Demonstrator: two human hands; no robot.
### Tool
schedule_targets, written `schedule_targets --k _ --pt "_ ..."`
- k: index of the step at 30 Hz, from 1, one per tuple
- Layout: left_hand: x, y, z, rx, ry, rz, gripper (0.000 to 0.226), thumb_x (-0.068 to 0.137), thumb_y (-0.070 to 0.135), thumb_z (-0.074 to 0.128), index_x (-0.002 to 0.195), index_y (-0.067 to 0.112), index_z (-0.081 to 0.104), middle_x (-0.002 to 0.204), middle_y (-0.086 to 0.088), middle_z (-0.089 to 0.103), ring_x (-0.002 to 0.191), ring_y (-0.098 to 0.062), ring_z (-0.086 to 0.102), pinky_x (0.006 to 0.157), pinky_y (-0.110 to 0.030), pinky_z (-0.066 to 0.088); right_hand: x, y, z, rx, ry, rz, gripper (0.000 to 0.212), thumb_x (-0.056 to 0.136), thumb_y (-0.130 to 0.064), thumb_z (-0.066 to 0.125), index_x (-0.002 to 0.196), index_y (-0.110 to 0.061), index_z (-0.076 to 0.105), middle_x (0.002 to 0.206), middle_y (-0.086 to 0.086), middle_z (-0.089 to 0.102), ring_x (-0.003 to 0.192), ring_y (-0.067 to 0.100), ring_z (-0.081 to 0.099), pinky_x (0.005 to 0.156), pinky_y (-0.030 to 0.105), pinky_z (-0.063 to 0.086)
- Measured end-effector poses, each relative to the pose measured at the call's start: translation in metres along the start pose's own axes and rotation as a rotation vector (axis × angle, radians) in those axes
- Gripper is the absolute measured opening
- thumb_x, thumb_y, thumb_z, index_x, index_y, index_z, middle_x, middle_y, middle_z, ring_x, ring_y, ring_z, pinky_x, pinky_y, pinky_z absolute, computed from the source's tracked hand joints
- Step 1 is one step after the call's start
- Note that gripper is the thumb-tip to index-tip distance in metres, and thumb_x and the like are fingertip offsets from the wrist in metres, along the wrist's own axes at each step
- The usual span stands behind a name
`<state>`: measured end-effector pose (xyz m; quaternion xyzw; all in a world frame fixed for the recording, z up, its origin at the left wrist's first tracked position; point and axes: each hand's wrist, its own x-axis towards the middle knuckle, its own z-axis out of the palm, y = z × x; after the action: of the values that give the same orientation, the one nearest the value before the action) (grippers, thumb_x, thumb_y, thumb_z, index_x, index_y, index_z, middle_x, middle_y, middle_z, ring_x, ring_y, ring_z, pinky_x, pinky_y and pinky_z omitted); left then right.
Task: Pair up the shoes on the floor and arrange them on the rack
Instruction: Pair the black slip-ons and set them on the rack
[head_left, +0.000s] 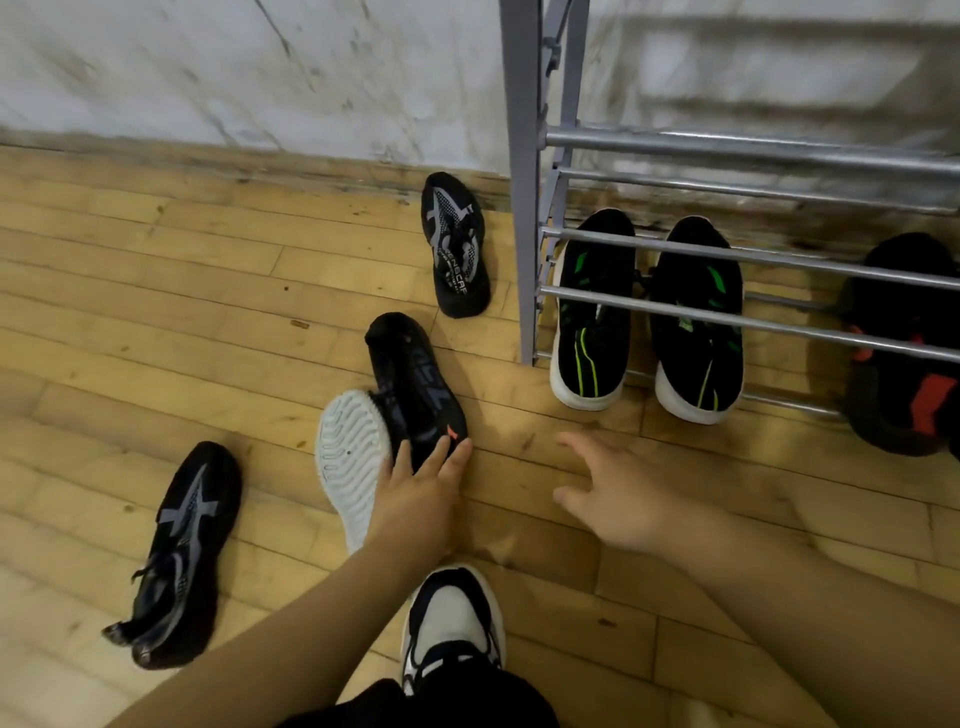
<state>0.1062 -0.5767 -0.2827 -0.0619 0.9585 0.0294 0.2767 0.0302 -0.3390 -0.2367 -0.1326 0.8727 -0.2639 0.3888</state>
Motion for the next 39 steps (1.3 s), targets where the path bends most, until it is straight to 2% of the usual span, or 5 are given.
schedule_targets --k 8,17,26,33,39 --pt "-0.081 -0.033 -0.058 -0.757 0.327 0.096 0.054 0.107 0.013 0.051 0.147 0.048 0.043 0.146 0.020 0.056 0.135 0.005 0.048 0.107 -0.006 0.036 0.002 -0.045 0.001 -0.017 0.002 -0.261 0.091 0.096 -0.043 0.067 0.156 -0.057 0.000 0.168 -0.020 0.002 0.156 0.013 0.011 0.122 0.038 0.025" --pt "-0.121 -0.059 -0.082 -1.418 0.134 0.080 0.039 0.092 0.016 0.063 0.125 0.036 0.074 0.123 -0.008 0.073 0.116 -0.032 0.068 0.096 -0.054 0.058 0.004 -0.090 -0.009 -0.175 -0.018 -0.531 0.071 0.096 -0.051 0.060 0.156 -0.051 0.022 0.152 -0.018 0.045 0.139 0.010 0.039 0.114 0.039 0.037" --pt "-0.075 -0.056 0.001 -1.023 0.120 -0.424 0.086 0.081 0.075 0.061 0.155 0.048 0.027 0.158 -0.002 0.037 0.139 -0.028 0.048 0.108 -0.053 0.050 -0.002 -0.077 -0.003 -0.340 0.106 -0.289 0.074 0.098 -0.062 0.049 0.159 -0.052 0.008 0.075 -0.015 0.049 0.071 0.010 0.047 0.053 0.022 0.033" --pt "-0.069 -0.024 0.021 -0.718 0.031 -0.398 0.094 0.086 0.043 0.068 0.159 0.051 0.009 0.158 0.005 -0.004 0.143 -0.038 0.025 0.113 -0.045 0.037 0.013 -0.064 0.023 -0.501 0.178 -0.180 0.068 0.102 -0.054 0.048 0.160 -0.041 0.015 0.123 -0.004 0.068 0.098 0.019 0.067 0.072 0.040 0.060" --pt "-0.088 -0.072 0.012 -1.424 0.190 -0.252 0.089 0.094 0.025 0.055 0.153 0.066 0.003 0.169 0.010 0.021 0.148 -0.023 0.035 0.117 -0.053 0.040 0.016 -0.065 0.046 -0.339 0.031 -0.191 0.076 0.100 -0.049 0.057 0.160 -0.043 0.011 0.135 0.002 0.053 0.111 0.021 0.058 0.082 0.032 0.054"
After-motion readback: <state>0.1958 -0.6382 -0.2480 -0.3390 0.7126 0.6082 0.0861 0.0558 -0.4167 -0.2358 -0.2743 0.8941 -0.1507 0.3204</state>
